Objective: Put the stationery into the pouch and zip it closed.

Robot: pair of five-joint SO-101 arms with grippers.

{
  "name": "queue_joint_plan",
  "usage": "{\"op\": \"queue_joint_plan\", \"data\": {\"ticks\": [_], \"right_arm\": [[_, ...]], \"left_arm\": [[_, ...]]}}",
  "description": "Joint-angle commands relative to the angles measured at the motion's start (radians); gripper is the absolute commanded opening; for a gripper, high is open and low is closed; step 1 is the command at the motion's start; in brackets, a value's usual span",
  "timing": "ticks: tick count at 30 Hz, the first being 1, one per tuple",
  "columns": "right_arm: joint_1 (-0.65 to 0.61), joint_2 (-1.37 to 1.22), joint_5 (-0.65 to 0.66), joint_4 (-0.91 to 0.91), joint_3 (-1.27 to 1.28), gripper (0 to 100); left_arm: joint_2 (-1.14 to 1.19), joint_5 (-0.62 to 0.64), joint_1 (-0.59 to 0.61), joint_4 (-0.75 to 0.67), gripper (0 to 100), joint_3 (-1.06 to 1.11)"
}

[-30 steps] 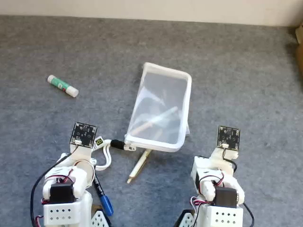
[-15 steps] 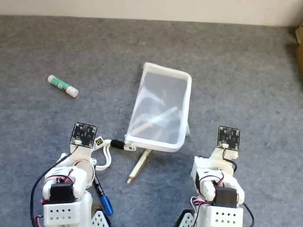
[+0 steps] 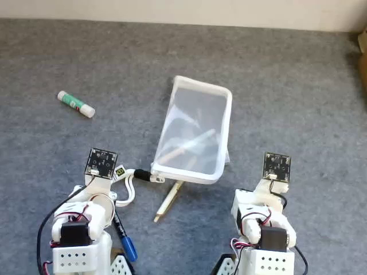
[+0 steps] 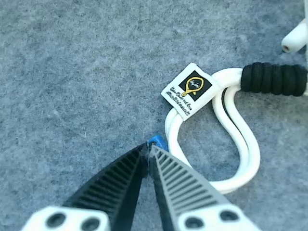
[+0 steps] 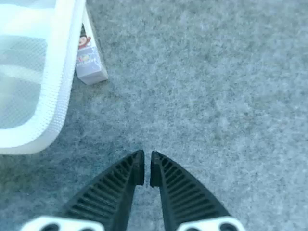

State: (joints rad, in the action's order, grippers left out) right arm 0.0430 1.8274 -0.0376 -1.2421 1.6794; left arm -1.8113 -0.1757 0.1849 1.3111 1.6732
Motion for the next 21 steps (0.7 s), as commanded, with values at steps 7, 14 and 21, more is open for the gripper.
{"op": "queue_joint_plan", "data": {"ticks": [7,14,21], "right_arm": [[-0.022,0.008,-0.005,-0.008,0.136,2.8],[-0.018,0.008,-0.012,0.111,0.019,2.6],[-0.059,-0.001,-0.169,0.107,-0.291,0.5]], "left_arm": [[-0.013,0.005,0.004,-0.064,3,-0.062],[-0.013,0.011,0.068,-0.129,3,-0.082],[-0.013,0.011,0.2,-0.127,3,-0.111]]}}
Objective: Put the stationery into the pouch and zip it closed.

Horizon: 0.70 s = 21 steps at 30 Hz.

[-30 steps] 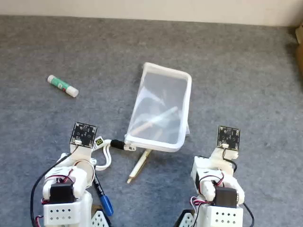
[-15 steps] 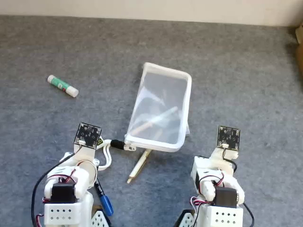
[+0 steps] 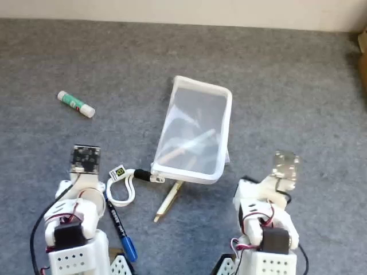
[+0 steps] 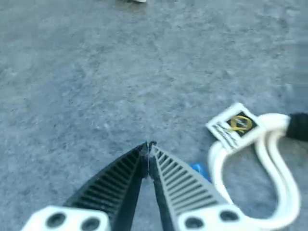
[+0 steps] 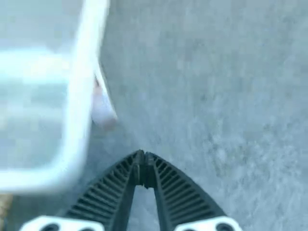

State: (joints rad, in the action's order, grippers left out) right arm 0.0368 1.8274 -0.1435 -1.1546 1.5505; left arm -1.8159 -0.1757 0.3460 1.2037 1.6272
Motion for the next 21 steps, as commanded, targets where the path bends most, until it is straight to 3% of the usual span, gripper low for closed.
{"op": "queue_joint_plan", "data": {"ticks": [1,6,15,21], "right_arm": [[-0.081,-0.001,-0.078,0.018,-0.203,0.5],[-0.245,-0.067,-0.14,0.018,-0.354,0.5],[-0.573,-0.541,-0.29,0.028,-0.624,0.9],[-0.792,-0.806,-0.376,0.188,-0.684,1.9]], "left_arm": [[-0.008,0.011,0.047,-0.02,3,-0.065],[-0.008,0.011,0.047,-0.026,3,-0.065],[-0.008,0.006,0.048,-0.023,3,-0.067],[-0.008,0.014,0.124,-0.023,16,-0.065]]}}
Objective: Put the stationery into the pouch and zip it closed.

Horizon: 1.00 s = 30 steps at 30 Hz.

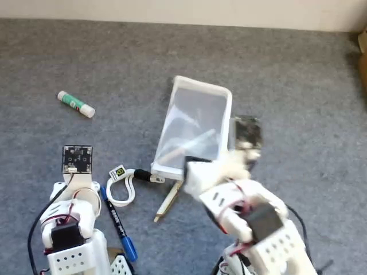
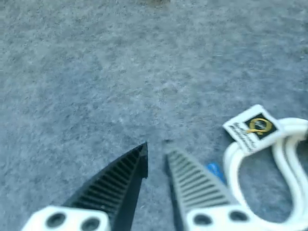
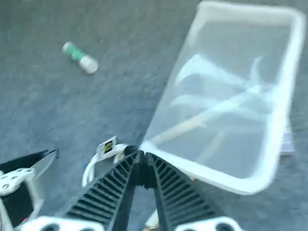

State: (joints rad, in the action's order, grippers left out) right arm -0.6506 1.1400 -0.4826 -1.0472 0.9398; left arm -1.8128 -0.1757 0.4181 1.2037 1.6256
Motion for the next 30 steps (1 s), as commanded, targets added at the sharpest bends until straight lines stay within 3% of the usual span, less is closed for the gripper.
{"op": "queue_joint_plan", "data": {"ticks": [1,8,13,30], "right_arm": [[-0.133,-0.159,-0.052,0.105,-0.074,3.4],[-0.26,-0.469,-0.262,0.194,-0.157,20.4],[-0.289,-0.7,-0.391,0.194,-0.306,21.3],[-0.272,-1.319,-0.557,0.189,-0.707,21.3]], "left_arm": [[-0.012,0.029,0.067,-0.023,18,-0.064],[-0.012,0.117,0.111,-0.02,28,-0.064],[-0.012,0.117,0.111,-0.02,28,-0.062],[-0.012,0.114,0.111,-0.026,27,-0.054]]}}
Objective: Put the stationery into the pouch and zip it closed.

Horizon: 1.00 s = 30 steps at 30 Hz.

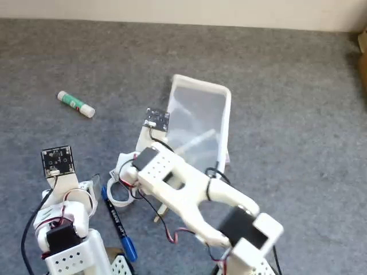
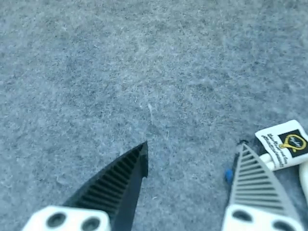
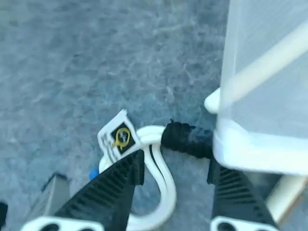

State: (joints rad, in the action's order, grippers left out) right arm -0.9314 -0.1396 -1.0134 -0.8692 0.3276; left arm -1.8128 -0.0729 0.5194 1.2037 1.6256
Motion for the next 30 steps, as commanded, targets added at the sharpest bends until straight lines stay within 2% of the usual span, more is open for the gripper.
{"op": "queue_joint_plan", "data": {"ticks": [1,7,10,18,26,30], "right_arm": [[0.016,-0.065,-0.032,0.012,-0.113,21.3],[0.071,-0.18,-0.041,0.008,-0.166,21.2],[0.076,-0.209,-0.041,-0.059,-0.17,21.2],[0.071,-0.213,-0.037,-0.202,-0.171,21.2],[0.079,-0.214,-0.034,-0.234,-0.165,21.2],[0.079,-0.214,-0.034,-0.315,-0.17,21.2]], "left_arm": [[-0.012,0.011,0.01,-0.026,27,-0.054],[-0.012,0.011,0.01,-0.026,27,-0.053],[-0.012,0.011,0.01,-0.026,27,-0.053],[-0.012,0.011,0.01,-0.026,27,-0.053],[-0.012,0.011,0.01,-0.026,27,-0.051],[-0.012,0.011,0.01,-0.026,27,-0.051]]}}
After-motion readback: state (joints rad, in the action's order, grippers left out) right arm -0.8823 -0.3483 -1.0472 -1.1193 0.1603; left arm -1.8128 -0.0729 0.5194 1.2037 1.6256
